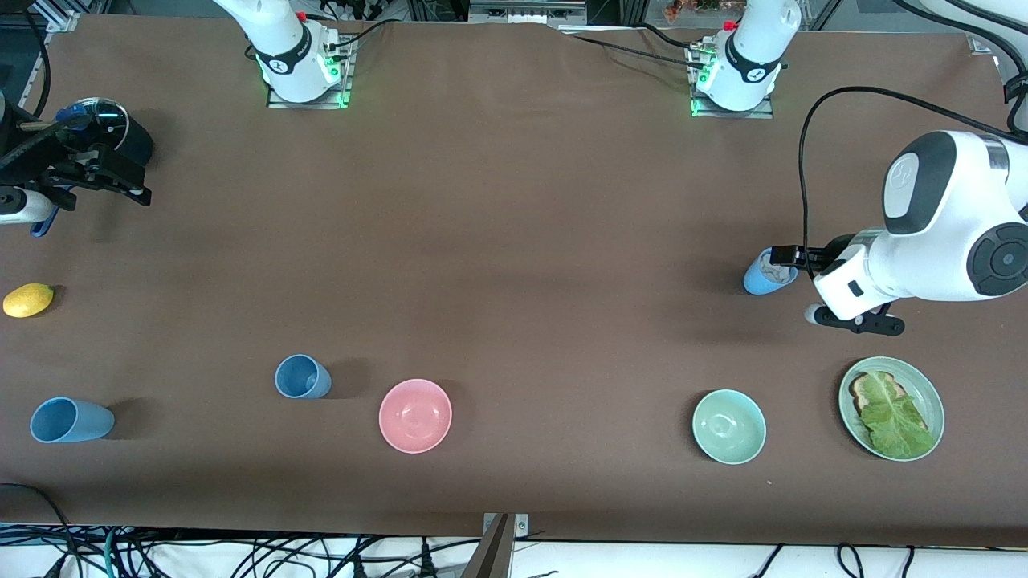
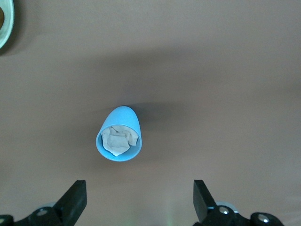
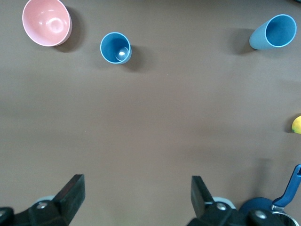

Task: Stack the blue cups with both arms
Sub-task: 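Reach the left gripper down over the tissue-filled blue cup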

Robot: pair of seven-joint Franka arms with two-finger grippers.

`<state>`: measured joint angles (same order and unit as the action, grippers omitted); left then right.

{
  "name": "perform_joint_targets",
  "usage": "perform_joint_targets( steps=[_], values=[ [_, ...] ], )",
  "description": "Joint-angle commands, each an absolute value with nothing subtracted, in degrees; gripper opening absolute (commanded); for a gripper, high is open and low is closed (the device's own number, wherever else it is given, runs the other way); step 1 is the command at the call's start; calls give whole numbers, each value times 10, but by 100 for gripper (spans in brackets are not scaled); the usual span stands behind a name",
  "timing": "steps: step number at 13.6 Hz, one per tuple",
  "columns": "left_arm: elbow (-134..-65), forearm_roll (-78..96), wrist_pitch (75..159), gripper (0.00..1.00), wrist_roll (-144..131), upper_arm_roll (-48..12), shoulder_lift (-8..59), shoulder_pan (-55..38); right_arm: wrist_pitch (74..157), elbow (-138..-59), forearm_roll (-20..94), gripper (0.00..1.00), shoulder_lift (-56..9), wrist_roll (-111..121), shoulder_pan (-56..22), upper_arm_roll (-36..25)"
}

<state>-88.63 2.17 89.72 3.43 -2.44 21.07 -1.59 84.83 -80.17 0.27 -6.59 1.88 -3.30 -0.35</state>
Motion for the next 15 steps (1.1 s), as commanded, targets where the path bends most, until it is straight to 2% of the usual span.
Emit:
perform_joint_targets(
  steps=[1, 8, 10, 13, 15],
  values=[
    [-888, 11, 937, 100, 35, -25, 222, -12, 849, -799, 5, 100, -73, 26, -33, -4],
    [-972, -3, 1074, 100, 129, -24, 231, 29, 851, -802, 4, 100, -78, 26, -33, -4],
    [-1006, -3, 1097, 100, 149, -19, 208, 31, 850, -803, 4, 100, -78, 26, -33, -4],
    [-1149, -10, 1231, 100, 153, 4, 122, -1, 850, -803, 4, 100, -78, 26, -33, -4],
    [-1186, -10, 1251, 100, 153, 44, 97, -40, 850, -803, 4, 100, -78, 26, -33, -4]
  ],
)
